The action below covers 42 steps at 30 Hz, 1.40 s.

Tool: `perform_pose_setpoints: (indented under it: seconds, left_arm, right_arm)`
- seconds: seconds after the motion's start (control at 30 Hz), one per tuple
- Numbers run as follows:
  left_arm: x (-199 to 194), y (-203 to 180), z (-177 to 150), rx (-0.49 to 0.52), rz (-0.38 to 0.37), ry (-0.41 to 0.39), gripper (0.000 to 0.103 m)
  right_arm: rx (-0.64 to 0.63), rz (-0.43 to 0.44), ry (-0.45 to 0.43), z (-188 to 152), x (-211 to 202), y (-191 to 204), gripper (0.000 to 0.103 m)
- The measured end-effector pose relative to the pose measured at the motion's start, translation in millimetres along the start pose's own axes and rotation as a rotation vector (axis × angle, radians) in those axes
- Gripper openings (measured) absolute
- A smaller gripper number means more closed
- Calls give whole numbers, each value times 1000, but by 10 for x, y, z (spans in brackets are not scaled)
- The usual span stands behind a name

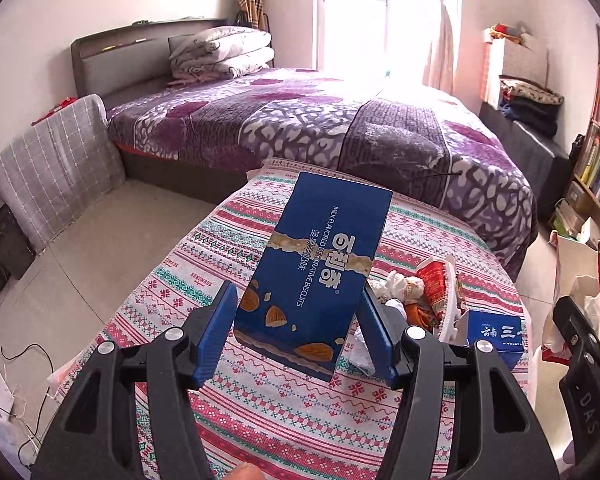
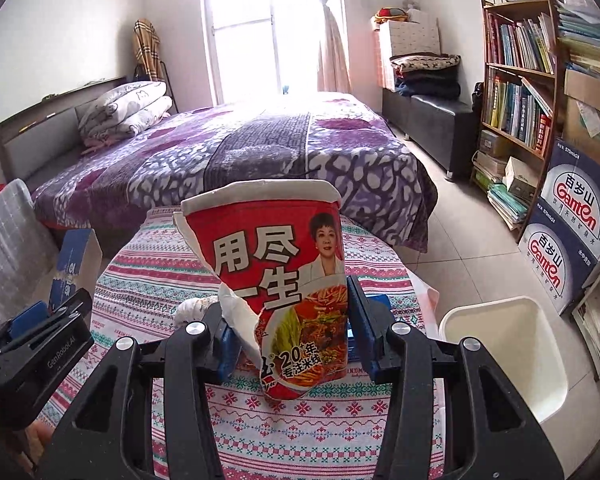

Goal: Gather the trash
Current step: 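Carry the noodle cup with the right tool over the bin and release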

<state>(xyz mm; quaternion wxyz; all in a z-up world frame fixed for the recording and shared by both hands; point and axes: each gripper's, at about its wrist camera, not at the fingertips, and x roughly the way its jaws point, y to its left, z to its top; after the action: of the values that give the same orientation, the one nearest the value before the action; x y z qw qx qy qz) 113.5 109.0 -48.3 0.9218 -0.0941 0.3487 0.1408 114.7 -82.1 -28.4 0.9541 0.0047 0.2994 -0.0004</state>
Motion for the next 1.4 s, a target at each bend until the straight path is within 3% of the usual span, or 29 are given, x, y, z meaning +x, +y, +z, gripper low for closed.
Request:
perform_pose_setpoints:
  seconds: [1.4]
  left_arm:
    - [-242,-956,-123,66,-140,-25,59]
  right_arm:
    - [108,-119,-3,34,-154,-936,45]
